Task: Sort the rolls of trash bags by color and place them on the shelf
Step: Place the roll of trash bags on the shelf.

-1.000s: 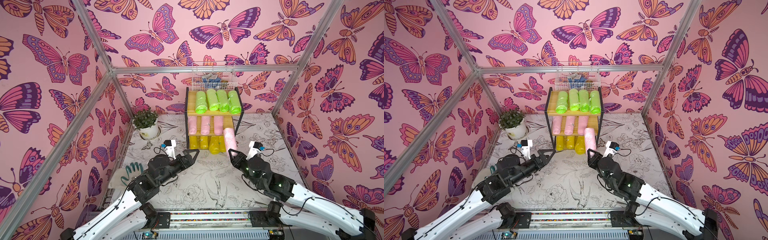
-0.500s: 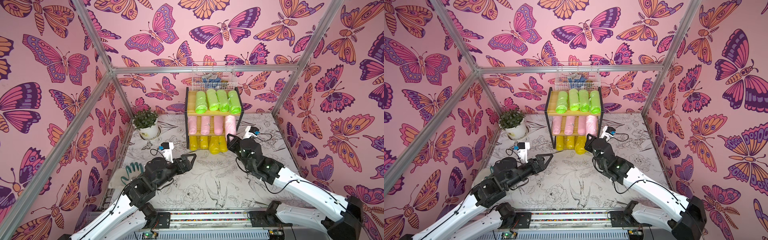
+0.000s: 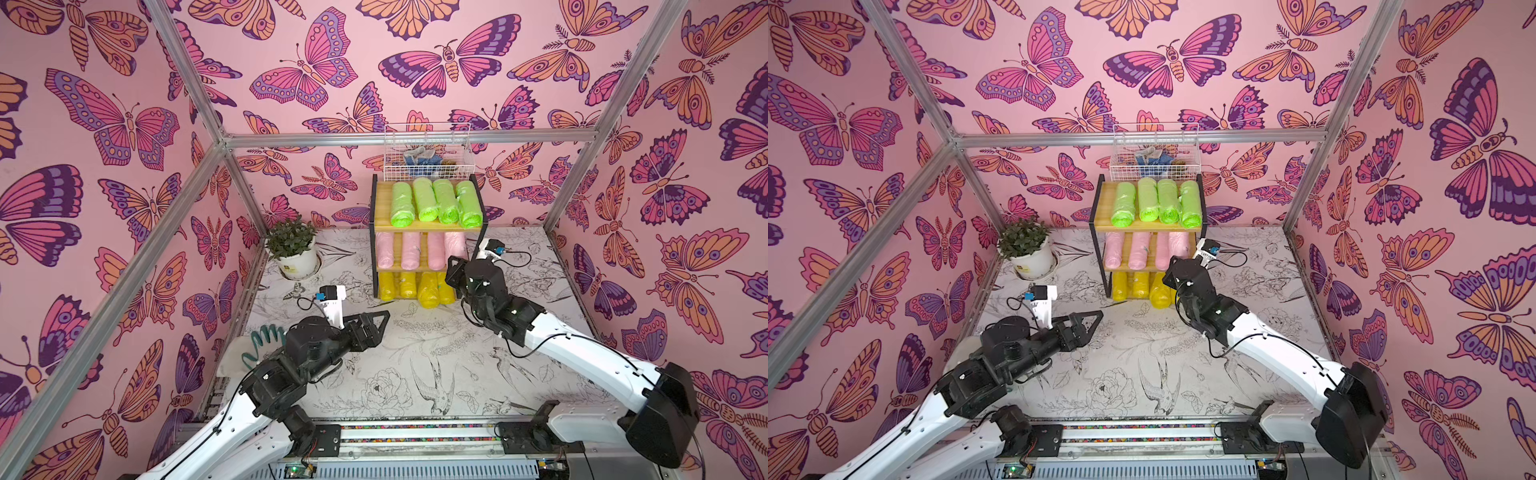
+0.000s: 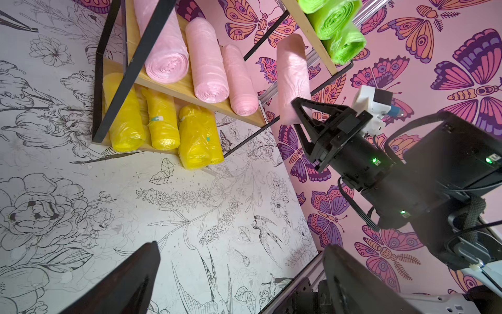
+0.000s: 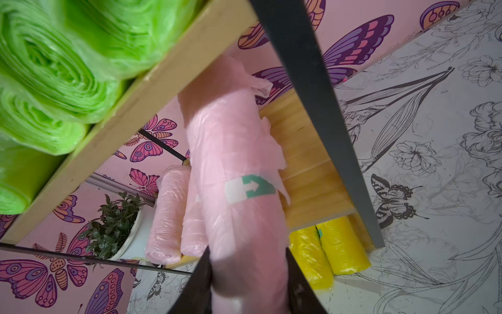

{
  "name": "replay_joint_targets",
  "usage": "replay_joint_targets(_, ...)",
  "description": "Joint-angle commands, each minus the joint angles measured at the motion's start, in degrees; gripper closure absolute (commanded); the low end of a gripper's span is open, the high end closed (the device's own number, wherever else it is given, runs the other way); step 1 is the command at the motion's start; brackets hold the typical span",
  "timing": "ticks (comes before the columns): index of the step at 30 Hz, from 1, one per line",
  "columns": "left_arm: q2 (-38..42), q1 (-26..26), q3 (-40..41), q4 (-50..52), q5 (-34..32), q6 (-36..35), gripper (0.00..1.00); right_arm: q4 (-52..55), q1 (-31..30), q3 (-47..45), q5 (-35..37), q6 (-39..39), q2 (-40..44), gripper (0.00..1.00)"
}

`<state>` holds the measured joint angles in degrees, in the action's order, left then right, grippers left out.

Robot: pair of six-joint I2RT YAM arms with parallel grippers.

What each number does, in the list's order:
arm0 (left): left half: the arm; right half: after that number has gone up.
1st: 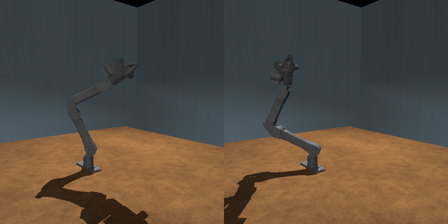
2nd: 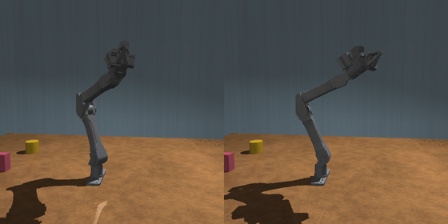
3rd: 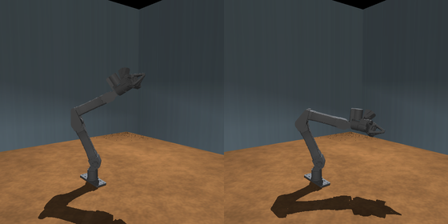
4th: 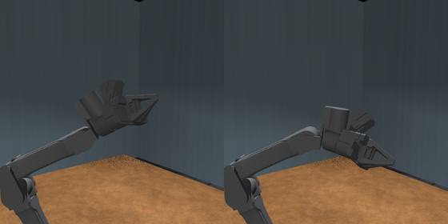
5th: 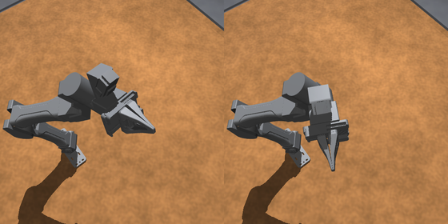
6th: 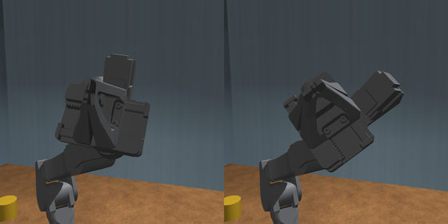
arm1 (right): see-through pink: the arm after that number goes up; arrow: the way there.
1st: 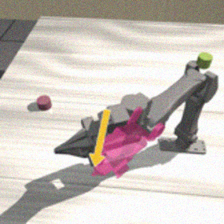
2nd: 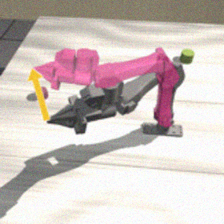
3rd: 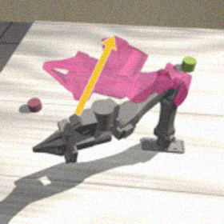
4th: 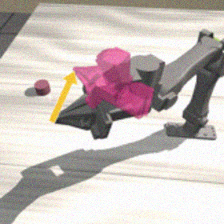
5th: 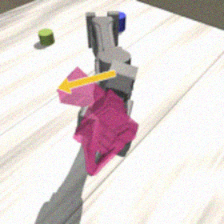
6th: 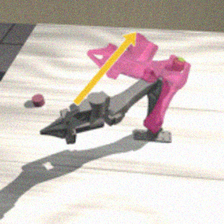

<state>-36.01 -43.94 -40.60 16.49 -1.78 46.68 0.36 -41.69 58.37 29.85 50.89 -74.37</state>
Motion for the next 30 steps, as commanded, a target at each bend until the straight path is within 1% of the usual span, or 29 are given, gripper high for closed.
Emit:
replay_joint_targets(1,0.8,-0.1,-1.0,1.8,-1.7,-2.7,0.01,-3.2,0.5,2.5,1.5,-1.5,-1.4,1.00)
replay_joint_targets(8,1.3,-0.1,-0.9,3.0,-2.4,-4.3,0.00,-3.4,0.7,4.3,3.6,-2.0,-4.9,1.00)
replay_joint_targets(15,2.2,0.0,-0.4,3.6,-3.1,-5.1,0.00,-2.1,2.0,5.3,5.5,-1.5,-6.0,1.00)
replay_joint_targets(21,2.5,0.0,-0.2,3.9,-3.5,-5.5,0.00,0.0,3.3,5.6,6.2,-0.7,-5.9,0.89)
replay_joint_targets(25,2.7,0.0,0.1,4.2,-3.5,-5.5,0.00,1.0,4.2,5.5,5.8,-0.5,-6.2,0.85)
replay_joint_targets(30,3.0,0.0,0.3,4.4,-3.8,-5.4,0.00,1.0,5.4,5.3,4.7,-0.5,-7.3,0.84)
